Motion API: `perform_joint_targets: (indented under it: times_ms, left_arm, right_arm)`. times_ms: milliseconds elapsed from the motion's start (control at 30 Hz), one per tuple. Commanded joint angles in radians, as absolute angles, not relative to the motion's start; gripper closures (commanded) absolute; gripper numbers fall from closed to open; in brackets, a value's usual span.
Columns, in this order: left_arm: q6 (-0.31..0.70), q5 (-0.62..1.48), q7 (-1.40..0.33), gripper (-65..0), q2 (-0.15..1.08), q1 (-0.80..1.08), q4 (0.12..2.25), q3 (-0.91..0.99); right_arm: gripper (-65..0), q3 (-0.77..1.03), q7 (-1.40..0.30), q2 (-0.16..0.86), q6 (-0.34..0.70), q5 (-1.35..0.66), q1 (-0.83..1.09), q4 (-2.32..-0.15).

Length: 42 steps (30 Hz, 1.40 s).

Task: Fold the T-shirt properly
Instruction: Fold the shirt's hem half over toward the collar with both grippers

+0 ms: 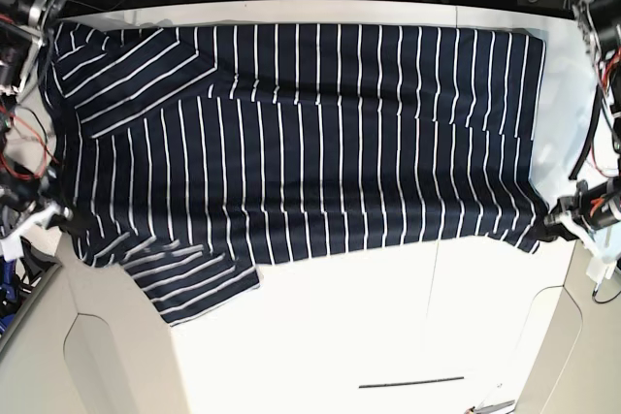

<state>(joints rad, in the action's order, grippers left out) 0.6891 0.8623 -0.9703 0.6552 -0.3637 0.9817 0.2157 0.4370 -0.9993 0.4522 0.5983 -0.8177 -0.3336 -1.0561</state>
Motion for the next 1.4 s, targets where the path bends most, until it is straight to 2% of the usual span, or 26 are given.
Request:
perform_joint_targets:
  times_ms: [0,133,233,500,933,967,1067,1100,1167,1367]
  left_arm:
    - [0.698,0.897,-0.956,0.0,0.686,-0.368,1.036,0.221]
    - [0.696,0.939,-0.981,0.0,0.719,-0.264,1.188,0.221]
    - [0.65,0.955,-0.981,0.0,0.746,-0.188,1.288,0.222]
    - [0.648,0.957,-0.991,0.0,0.762,-0.032,1.452,0.222]
    - [0.652,0.915,-0.992,0.0,0.728,0.103,1.531,0.223]
    - [0.652,0.916,-0.992,0.0,0.721,0.102,1.531,0.223]
    - [0.653,0.915,-0.992,0.0,0.698,0.103,1.531,0.223]
    - [0.66,0.916,-0.992,0.0,0.695,0.103,1.531,0.223]
    - [0.663,0.916,-0.992,0.0,0.696,0.102,1.531,0.223]
    - [0.666,0.916,-0.992,0.0,0.696,0.103,1.531,0.223]
  right_arm:
    - [0.0,0.441,-0.982,0.482,0.606,-0.858,-0.34,-1.092]
    - [0.0,0.441,-0.999,0.515,0.606,-0.91,-0.266,-1.161]
    - [0.0,0.45,-1.007,0.534,0.606,-0.929,-0.206,-1.209]
    - [0.0,0.509,-1.01,0.537,0.606,-0.935,-0.074,-1.277]
    - [0.0,0.533,-0.978,0.521,0.599,-0.876,0.001,-1.252]
    - [-6.4,0.533,-0.963,0.517,0.599,-0.862,0.001,-1.251]
    - [-32.8,0.533,-0.939,0.509,0.599,-0.853,0.001,-1.251]
    - [-38.5,0.533,-0.934,0.509,0.599,-0.853,-0.001,-1.252]
    - [-42.2,0.533,-0.908,0.509,0.598,-0.853,-0.006,-1.252]
    - [-42.2,0.534,-0.841,0.509,0.598,-0.852,-0.07,-1.252]
